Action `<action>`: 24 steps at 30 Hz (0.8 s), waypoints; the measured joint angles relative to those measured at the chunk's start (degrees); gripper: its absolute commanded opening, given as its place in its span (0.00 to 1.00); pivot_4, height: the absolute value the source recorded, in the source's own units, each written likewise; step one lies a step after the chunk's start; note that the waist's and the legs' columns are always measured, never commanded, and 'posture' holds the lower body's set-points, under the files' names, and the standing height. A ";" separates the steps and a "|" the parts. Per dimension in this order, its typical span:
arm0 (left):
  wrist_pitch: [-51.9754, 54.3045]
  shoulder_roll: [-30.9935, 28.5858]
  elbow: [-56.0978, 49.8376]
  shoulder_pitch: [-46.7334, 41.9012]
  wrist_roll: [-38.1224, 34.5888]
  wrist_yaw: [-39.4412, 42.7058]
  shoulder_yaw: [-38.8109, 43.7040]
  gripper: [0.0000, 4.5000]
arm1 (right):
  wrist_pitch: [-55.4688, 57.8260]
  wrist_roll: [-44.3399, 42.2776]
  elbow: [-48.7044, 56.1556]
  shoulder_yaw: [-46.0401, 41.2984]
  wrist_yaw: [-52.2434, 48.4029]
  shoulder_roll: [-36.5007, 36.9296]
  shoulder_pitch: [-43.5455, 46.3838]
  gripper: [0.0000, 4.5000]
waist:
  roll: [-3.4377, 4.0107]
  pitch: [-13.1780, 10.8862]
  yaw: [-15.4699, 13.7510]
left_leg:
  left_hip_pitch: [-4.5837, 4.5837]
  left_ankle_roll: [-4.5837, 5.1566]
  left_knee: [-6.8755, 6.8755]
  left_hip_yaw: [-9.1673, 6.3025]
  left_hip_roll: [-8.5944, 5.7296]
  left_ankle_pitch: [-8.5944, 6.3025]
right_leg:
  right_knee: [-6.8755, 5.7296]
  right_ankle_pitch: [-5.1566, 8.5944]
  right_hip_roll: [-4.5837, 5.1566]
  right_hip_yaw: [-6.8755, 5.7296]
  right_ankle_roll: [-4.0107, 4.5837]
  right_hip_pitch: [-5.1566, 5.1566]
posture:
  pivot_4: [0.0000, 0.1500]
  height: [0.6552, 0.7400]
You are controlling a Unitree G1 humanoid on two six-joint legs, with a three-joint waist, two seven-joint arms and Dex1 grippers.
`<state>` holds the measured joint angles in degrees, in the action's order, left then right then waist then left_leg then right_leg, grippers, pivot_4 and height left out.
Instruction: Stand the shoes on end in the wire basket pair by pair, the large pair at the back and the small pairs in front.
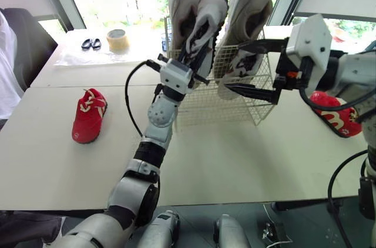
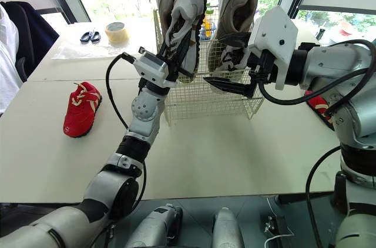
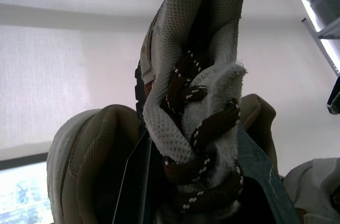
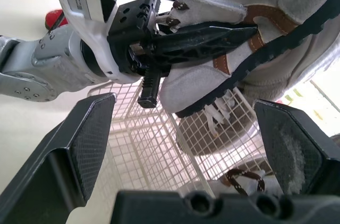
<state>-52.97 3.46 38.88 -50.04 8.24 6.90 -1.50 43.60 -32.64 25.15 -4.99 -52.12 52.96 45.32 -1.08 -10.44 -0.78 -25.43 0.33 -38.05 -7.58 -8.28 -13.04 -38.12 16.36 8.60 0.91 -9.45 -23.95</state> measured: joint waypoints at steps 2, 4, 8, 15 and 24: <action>-2.08 -0.24 3.75 -1.42 2.95 -4.01 -0.03 0.08 | 0.66 -0.25 0.52 -0.03 0.17 0.34 -0.01 1.00 | 0.00 0.00 -0.01 | 0.00 0.00 0.00 0.00 0.00 0.00 | -0.01 0.00 0.00 0.00 0.00 0.00 | 1.00 1.00; -3.58 -0.60 6.37 -3.00 5.47 -7.08 -0.14 0.08 | 1.07 -0.33 0.60 -0.12 0.33 0.53 -0.01 1.00 | -0.01 0.01 -0.16 | 0.01 0.00 -0.01 -0.01 -0.01 0.00 | -0.01 -0.01 0.00 -0.01 -0.03 0.04 | 1.00 1.00; -5.55 -0.70 10.63 -4.26 7.83 -11.00 -1.04 0.08 | 1.47 -0.69 0.71 -0.25 0.67 0.79 -0.01 1.00 | 0.04 0.08 -0.69 | 0.12 0.03 -0.03 -0.02 -0.04 -0.02 | 0.00 -0.08 0.01 -0.01 -0.12 0.18 | 1.00 1.00; -4.92 1.13 13.72 -4.72 3.18 -9.07 -0.97 0.48 | 1.61 -1.37 1.26 -0.40 1.08 1.02 -0.10 1.00 | 0.05 0.35 -1.58 | 0.19 0.19 -0.08 -0.03 -0.05 -0.11 | 0.04 -0.12 0.01 -0.02 -0.14 0.29 | 1.00 1.00; 3.45 2.01 8.13 0.77 -6.72 3.30 -1.04 0.99 | 1.07 -1.35 1.29 -0.42 1.33 1.06 -0.38 1.00 | 0.31 0.74 -1.99 | 0.60 0.39 -0.07 -0.15 -0.09 -0.23 | 0.11 -0.12 0.00 -0.10 -0.15 0.77 | 1.00 1.00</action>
<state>-49.52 5.47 47.02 -49.27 1.53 10.20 -2.54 44.68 -33.99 26.44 -5.41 -50.79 54.02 44.94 -0.77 -9.70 -2.77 -24.83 0.73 -38.12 -7.73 -8.37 -13.28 -38.01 16.24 8.61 0.81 -9.60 -23.18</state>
